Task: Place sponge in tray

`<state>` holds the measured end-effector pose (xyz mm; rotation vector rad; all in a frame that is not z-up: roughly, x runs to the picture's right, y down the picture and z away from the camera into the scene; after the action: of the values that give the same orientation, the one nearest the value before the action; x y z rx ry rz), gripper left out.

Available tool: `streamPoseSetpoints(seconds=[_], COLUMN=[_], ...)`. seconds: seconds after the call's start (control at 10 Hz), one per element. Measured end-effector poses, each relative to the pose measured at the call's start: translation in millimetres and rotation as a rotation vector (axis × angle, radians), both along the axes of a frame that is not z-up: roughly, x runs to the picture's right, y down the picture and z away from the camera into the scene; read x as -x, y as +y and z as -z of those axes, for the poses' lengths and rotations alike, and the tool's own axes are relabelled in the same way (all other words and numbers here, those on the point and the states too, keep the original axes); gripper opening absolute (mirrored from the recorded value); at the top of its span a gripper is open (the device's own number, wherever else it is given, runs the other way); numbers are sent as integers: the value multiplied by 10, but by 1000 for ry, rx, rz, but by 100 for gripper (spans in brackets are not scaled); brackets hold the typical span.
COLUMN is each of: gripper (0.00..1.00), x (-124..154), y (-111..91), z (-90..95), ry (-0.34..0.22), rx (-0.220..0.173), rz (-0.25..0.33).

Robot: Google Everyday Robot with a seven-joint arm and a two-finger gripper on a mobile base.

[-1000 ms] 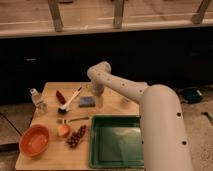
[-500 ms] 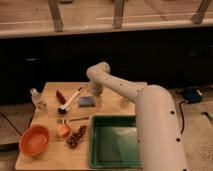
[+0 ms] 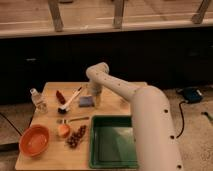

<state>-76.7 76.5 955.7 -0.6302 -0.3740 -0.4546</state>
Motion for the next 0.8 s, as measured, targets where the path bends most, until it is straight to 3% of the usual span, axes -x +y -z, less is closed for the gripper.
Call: streamPoseSetpoints(seconds=[0.2,0.7,0.8], gripper=[69,49,39], x=[32,56,77], y=[5,19,7], z=[-29,-78,-79], ry=[-1,10,9], rx=[4,8,7], rz=[-3,-27,-29])
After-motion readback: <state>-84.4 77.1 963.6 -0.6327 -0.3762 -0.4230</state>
